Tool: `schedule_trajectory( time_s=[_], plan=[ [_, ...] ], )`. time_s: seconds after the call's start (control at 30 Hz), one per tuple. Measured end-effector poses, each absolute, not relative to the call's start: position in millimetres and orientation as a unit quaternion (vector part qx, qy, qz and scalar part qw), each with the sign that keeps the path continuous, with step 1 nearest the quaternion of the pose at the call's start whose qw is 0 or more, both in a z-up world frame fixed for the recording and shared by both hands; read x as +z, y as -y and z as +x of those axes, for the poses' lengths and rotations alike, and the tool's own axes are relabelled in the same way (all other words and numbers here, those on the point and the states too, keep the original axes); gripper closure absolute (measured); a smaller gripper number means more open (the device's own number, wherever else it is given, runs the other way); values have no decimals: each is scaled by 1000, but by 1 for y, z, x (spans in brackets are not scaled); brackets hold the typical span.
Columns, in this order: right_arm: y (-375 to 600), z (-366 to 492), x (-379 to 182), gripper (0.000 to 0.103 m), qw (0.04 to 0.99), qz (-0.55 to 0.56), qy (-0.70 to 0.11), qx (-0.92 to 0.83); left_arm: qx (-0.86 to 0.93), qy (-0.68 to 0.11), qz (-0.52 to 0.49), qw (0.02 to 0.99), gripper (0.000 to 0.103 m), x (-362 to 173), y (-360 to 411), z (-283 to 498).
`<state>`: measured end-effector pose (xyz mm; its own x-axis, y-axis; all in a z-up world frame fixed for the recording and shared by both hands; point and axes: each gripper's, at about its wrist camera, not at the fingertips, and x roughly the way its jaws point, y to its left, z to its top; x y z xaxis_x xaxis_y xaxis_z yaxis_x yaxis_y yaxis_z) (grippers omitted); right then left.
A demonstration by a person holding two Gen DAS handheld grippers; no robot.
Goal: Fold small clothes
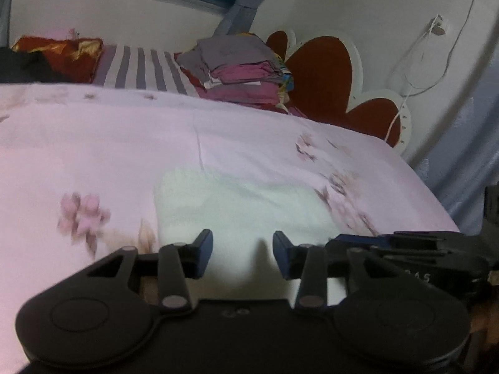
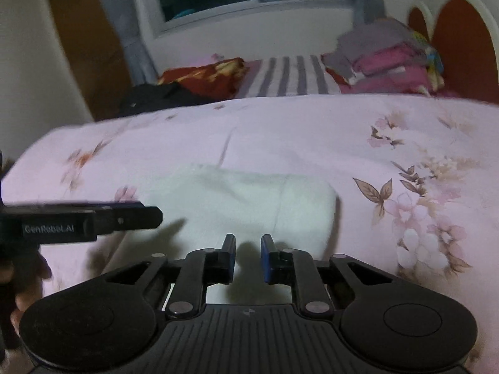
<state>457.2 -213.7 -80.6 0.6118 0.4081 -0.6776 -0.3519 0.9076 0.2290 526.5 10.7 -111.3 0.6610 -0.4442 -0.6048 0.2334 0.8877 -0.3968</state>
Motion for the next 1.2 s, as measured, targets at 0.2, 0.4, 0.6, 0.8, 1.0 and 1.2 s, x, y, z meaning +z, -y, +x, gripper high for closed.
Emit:
schedule_trajectory(
  time_s=[0.2, 0.4, 0.6, 0.8, 1.0, 1.2],
  plan=[
    [207, 419, -95, 88, 881, 6, -416, 227, -190, -393, -140, 889, 61, -125, 0, 483],
    [199, 396, -86, 87, 889, -1, -409, 206, -175, -405, -133, 888, 60, -126, -1, 460],
    [187, 360, -91, 87, 882, -38, -419, 211, -167, -413, -116, 888, 59, -133, -2, 432],
    [194, 341, -107, 87, 879, -30, -432, 200, -165, -411, -91, 892, 58, -136, 0, 412],
    [204, 344, -98, 44, 896, -9, -413, 161, -120, -394, -72, 908, 22, -125, -16, 426],
    [222, 369, -92, 20, 903, 53, -395, 161, -110, -410, -153, 892, 18, -129, -48, 466]
  ],
)
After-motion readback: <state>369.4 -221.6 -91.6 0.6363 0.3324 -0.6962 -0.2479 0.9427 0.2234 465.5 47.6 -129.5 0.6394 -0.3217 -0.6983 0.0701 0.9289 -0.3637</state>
